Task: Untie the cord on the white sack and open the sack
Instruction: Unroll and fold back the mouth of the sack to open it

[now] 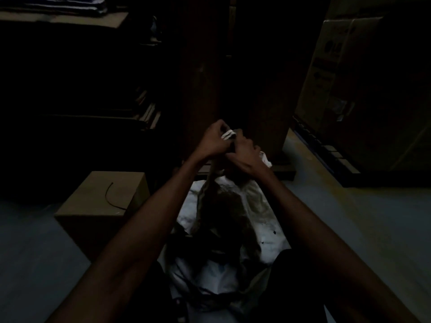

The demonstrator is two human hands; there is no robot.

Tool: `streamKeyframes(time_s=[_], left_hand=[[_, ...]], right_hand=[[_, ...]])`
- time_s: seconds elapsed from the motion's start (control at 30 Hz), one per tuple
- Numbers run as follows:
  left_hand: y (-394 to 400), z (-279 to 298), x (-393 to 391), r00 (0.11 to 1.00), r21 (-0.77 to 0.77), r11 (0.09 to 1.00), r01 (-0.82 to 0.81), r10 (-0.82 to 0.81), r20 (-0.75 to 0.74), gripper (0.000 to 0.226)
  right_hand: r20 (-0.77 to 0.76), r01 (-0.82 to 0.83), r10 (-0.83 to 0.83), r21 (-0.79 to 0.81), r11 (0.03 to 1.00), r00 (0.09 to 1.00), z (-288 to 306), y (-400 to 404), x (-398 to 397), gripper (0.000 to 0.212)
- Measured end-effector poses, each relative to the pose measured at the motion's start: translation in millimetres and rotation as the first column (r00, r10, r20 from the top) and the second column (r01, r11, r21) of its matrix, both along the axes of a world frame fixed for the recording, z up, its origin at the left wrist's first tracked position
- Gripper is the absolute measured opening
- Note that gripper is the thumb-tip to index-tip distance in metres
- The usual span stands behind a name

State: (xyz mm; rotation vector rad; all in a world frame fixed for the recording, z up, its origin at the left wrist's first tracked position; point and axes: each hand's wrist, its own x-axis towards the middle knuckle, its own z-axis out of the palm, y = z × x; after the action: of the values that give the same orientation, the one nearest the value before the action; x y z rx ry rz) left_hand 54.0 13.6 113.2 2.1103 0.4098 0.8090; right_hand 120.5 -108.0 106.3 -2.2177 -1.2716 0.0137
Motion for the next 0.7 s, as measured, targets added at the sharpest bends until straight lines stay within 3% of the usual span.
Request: streamKeyframes(time_s=[0.1,0.17,0.23,0.3,0.4,0.47,0.63,0.7], left_hand=[[-4,7,-1,0.987,-0.344,0.925,0.161,-0.145,0.071,0.024],[2,-7,-11,0.973,-0.438,0.869,0.23,-0.212,0.09,0.044],[12,-36,-25,0.967,-0.391,0.889,0.237,-0.256,0.006,0.068],[20,-70,-38,0.928,-0.252,0.927,0.279,-0.328,-0.179,0.077],[21,-108,-47,0.774,0.025,0.945,0.326,-0.251,-0.581,0.087],[21,-120,-51,0.713,0.101,0.951,0.294,-0.148,-0.685,0.091],[37,-112,-57,0.894,0.024,0.982,0.187,-0.16,-0.418,0.072],[44,-99,-58,0.921,0.034,0.988,0.153,-0.131,-0.366,0.054]], right_hand=[[0.003,0.014,-0.014,0.066,0.998,1.0,6,-3,13,0.05],[-0.004,0.019,-0.019,0.076,0.997,1.0,0,-12,24,0.039],[-0.05,0.019,-0.014,0.104,0.994,0.999,-12,-19,32,0.048],[-0.2,0.011,0.025,0.178,0.984,0.98,-23,-22,36,0.056],[-0.401,-0.088,0.183,0.243,0.966,0.897,-28,-23,34,0.029],[-0.387,-0.138,0.231,0.253,0.958,0.893,-26,-28,32,0.018],[-0.366,0.029,0.102,0.334,0.942,0.925,-22,-46,66,0.011],[-0.281,0.183,-0.104,0.272,0.945,0.954,-22,-50,70,0.033]])
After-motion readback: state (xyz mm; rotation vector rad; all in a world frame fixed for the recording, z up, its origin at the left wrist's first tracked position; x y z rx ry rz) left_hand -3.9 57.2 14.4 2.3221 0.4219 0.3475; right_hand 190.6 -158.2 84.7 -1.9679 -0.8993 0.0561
